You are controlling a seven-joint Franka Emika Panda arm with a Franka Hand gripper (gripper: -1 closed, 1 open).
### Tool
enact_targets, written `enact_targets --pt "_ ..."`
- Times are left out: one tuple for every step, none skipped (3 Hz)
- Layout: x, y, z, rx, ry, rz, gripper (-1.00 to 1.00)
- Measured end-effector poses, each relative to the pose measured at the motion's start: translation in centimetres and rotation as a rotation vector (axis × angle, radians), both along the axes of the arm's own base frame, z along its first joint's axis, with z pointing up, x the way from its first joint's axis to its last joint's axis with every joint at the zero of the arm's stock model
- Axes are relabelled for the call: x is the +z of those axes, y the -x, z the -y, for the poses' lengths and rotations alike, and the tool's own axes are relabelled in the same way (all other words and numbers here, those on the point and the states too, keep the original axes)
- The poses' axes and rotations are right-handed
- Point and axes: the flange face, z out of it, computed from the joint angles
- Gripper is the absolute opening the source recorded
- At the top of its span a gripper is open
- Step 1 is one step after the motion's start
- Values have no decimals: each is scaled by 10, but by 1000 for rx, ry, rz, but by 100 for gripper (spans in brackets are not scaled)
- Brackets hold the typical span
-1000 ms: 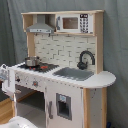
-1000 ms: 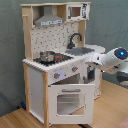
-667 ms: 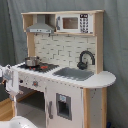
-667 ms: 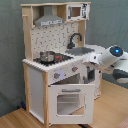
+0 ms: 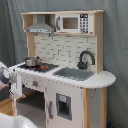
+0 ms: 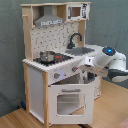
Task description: Play with the kitchen
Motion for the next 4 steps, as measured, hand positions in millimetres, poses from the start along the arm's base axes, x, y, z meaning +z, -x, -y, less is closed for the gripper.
enact_targets --pt "-13 -11 -3 23 -29 -47 100" --pt "-22 -24 -3 50 -61 -96 100" --pt "-33 -32 -2 72 -98 -165 100" --pt "-45 -46 7 79 -129 -243 100"
